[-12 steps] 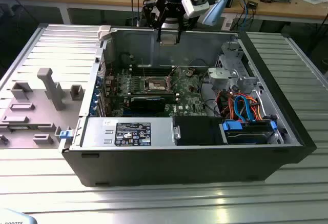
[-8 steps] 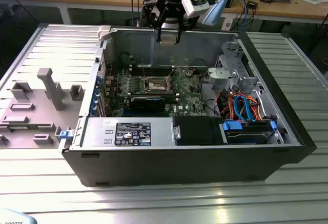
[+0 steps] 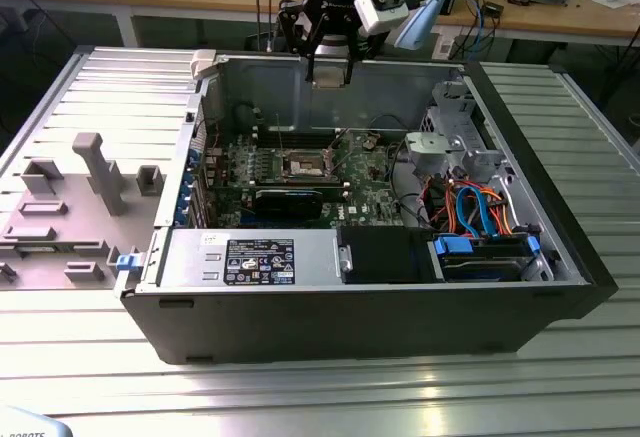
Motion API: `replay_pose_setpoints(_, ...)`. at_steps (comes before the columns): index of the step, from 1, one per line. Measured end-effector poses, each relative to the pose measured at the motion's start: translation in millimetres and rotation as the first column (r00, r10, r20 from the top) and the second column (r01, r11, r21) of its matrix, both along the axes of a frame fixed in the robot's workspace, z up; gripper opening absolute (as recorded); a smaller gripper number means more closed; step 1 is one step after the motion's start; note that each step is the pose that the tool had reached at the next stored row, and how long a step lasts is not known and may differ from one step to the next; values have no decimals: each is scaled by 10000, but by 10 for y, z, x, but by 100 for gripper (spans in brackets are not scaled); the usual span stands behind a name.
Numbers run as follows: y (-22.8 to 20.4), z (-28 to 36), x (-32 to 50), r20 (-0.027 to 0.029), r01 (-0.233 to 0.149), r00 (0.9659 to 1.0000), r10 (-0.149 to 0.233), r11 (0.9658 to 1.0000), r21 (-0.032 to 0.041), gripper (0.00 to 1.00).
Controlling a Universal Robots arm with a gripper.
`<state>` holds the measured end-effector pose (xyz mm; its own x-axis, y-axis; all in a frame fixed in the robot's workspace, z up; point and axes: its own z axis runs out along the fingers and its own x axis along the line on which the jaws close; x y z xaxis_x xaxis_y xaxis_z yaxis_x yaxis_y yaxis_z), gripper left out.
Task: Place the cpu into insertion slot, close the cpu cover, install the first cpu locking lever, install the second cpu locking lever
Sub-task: 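Place the cpu into insertion slot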
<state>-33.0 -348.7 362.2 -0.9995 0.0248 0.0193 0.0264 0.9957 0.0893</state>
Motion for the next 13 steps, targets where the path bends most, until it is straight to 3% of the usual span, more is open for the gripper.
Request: replay_pose_setpoints(13,0,-3,0,0,471,9989,-471,9989,-1,54)
